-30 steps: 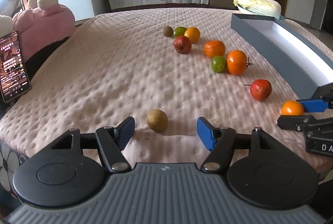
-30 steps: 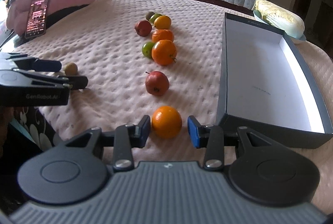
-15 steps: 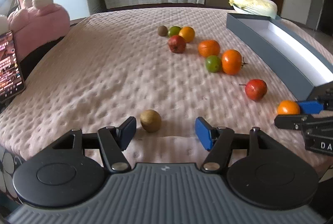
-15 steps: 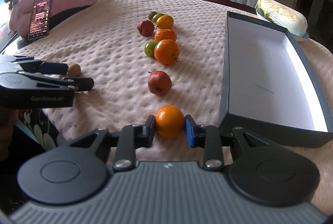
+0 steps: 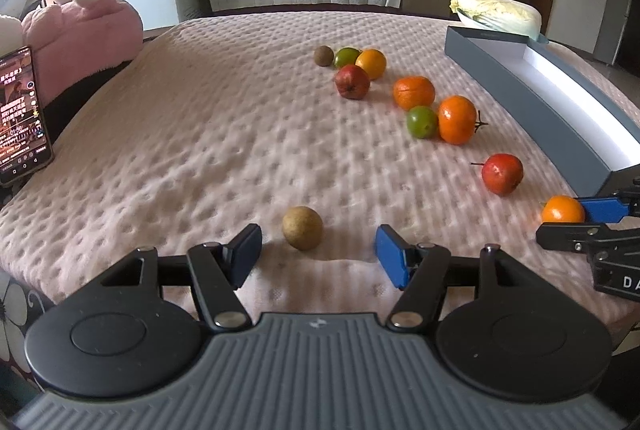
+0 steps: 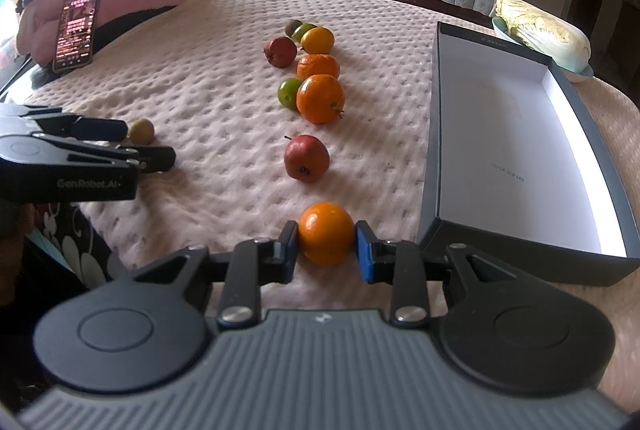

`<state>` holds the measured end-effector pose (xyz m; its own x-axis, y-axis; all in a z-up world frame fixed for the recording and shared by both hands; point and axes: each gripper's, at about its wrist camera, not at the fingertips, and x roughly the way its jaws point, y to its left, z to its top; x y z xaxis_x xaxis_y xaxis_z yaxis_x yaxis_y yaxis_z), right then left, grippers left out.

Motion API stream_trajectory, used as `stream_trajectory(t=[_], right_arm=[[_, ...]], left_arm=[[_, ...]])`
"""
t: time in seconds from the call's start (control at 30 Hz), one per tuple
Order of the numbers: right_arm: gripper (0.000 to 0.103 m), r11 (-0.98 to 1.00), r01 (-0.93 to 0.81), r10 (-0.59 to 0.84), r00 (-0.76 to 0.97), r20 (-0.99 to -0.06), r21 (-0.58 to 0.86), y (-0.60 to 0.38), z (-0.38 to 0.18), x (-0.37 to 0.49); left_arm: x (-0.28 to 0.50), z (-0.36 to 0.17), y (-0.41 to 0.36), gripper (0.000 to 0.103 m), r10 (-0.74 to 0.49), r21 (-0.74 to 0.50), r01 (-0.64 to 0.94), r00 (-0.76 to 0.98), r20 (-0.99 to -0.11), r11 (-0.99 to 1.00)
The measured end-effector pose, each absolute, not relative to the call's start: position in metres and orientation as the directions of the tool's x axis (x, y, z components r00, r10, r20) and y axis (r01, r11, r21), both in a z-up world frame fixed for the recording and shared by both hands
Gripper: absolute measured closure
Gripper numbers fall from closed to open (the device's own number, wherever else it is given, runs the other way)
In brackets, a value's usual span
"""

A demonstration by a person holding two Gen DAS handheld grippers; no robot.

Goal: Organize fruits
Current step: 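Grasp the brown round fruit with the left tool while the right tool grasps an orange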

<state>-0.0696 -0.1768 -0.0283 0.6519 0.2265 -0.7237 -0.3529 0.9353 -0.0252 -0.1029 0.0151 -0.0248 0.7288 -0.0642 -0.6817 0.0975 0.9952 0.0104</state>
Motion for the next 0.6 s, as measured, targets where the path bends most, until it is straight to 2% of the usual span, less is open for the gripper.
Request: stream_trajectory(t=[0.2, 0.33, 0.5, 0.57, 0.6], right_arm=[[0.070, 0.929, -0.368, 0.234, 0.651, -0.722, -0.030, -0.174, -0.026, -0.072], [0.070, 0.929, -0.369, 0.245, 0.655, -0.715, -0.020, -0.173, -0.022, -0.072], [0.070, 0.929, -0.370, 0.253, 0.658, -0.710, -0.013, -0.173, -0.020, -0.070], [0.070, 0.930, -0.369, 0.252, 0.660, -0.708, -0.012, -0.173, -0.020, -0.069], [0.070, 0.931, -0.366, 0.251, 0.661, -0.708, -0.011, -0.173, -0.020, -0.069]], left_arm=[[-0.100, -0.024, 0.022, 0.036, -0.066, -0.023, 0.069, 0.729, -0.681, 0.997], [-0.100, -0.023, 0.031, 0.047, -0.070, -0.049, 0.050, 0.730, -0.680, 0.998], [-0.102, -0.023, 0.030, 0.061, -0.043, -0.012, 0.047, 0.738, -0.674, 0.999], [-0.102, -0.022, 0.028, 0.073, -0.051, -0.009, 0.061, 0.741, -0.670, 0.998], [-0.102, -0.023, 0.026, 0.074, -0.055, -0.002, 0.072, 0.741, -0.670, 0.997]])
